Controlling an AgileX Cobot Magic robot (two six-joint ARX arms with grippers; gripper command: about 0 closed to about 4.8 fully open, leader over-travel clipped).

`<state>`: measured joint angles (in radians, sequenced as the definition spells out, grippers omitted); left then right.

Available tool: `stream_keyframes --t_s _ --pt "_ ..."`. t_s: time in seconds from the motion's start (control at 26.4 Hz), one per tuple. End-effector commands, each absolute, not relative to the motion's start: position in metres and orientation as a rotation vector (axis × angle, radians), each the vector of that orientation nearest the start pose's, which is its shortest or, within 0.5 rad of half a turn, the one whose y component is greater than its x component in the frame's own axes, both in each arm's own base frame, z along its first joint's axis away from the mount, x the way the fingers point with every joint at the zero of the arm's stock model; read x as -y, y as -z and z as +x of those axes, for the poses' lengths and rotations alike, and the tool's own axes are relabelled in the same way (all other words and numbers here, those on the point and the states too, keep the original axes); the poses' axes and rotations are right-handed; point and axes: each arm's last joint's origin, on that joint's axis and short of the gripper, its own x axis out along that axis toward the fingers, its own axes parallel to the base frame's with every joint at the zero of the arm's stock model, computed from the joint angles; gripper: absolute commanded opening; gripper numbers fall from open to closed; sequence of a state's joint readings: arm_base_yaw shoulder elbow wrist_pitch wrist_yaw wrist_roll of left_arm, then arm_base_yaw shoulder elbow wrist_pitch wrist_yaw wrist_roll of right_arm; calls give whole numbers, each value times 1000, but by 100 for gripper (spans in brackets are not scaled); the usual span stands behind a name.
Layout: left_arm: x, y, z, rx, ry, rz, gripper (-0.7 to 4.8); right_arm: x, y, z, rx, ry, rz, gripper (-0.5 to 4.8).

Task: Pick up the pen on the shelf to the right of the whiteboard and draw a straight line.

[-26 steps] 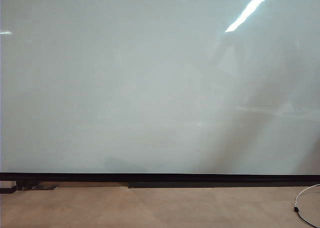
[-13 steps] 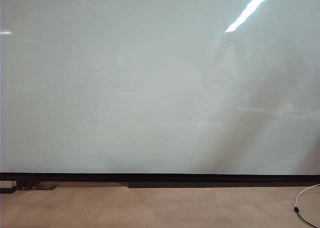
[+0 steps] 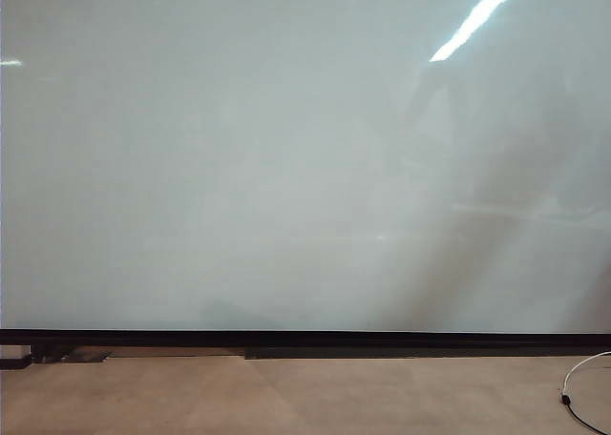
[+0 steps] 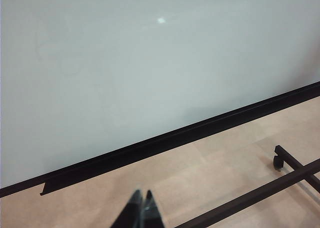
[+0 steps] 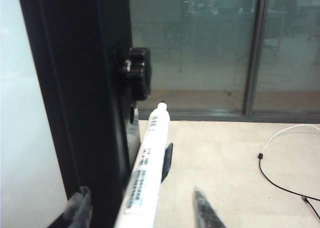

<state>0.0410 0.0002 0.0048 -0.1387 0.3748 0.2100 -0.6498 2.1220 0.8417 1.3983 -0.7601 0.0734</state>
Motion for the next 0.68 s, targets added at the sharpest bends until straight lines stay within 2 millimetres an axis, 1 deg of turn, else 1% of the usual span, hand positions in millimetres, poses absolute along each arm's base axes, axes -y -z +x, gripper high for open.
stream_keyframes --t_s 0.04,0.26,0.53,0.57,0.68 --pt "7 -152 95 -102 356 193 -5 210 -126 313 107 -125 -17 247" --pt "7 -152 95 -100 356 200 -5 204 -127 317 109 -155 -19 241" --pt "7 -152 95 -100 357 200 -5 207 -126 315 107 -147 -18 241" --pt "7 -152 95 -100 357 200 -5 208 -126 314 107 -143 -18 236" --pt "7 -152 95 -100 357 200 -5 208 -126 314 107 -144 -18 200"
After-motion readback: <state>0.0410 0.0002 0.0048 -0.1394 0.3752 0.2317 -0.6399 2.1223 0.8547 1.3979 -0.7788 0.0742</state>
